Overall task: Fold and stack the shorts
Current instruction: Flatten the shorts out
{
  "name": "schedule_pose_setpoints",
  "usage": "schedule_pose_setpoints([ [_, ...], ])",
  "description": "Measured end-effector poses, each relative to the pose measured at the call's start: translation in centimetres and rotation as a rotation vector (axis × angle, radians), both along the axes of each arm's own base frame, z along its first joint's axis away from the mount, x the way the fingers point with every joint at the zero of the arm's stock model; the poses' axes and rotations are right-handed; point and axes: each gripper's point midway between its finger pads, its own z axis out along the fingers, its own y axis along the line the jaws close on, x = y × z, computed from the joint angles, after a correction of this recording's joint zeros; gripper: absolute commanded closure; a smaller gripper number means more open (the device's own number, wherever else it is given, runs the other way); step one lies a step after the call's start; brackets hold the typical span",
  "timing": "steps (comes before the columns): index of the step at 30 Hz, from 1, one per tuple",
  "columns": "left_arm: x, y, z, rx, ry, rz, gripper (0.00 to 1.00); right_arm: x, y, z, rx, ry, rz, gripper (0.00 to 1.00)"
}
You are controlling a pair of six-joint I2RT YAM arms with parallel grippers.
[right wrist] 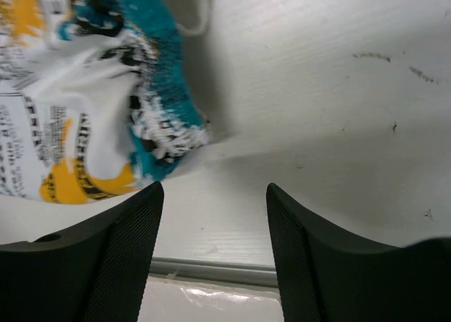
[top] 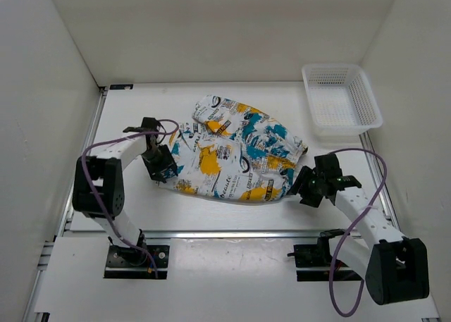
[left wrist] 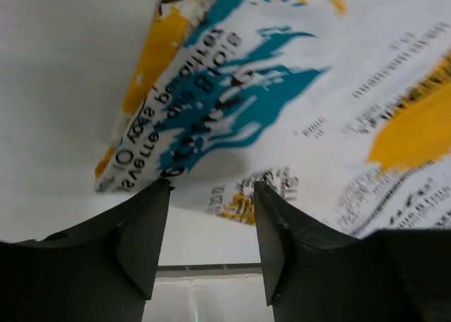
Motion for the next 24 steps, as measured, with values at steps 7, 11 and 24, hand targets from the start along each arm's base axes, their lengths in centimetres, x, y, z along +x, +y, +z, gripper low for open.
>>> schedule_pose_setpoints([
  [7,0.0,0.0,-2.7,0.012,0.073,0.024,0.85,1.3,0.3,-1.9,0.016,0.029,-0.030,0.44],
  [11,0.6,0.1,-2.6,0.017,0.057,0.018,0.89,2.0,0.6,-3.0,0.016,0.054,-0.023,0.65],
  [24,1.1,1.4,-2.3,0.090,0.027,0.025,0.28,4.4,0.7,-0.3,0.011,-0.062,-0.003,1.00],
])
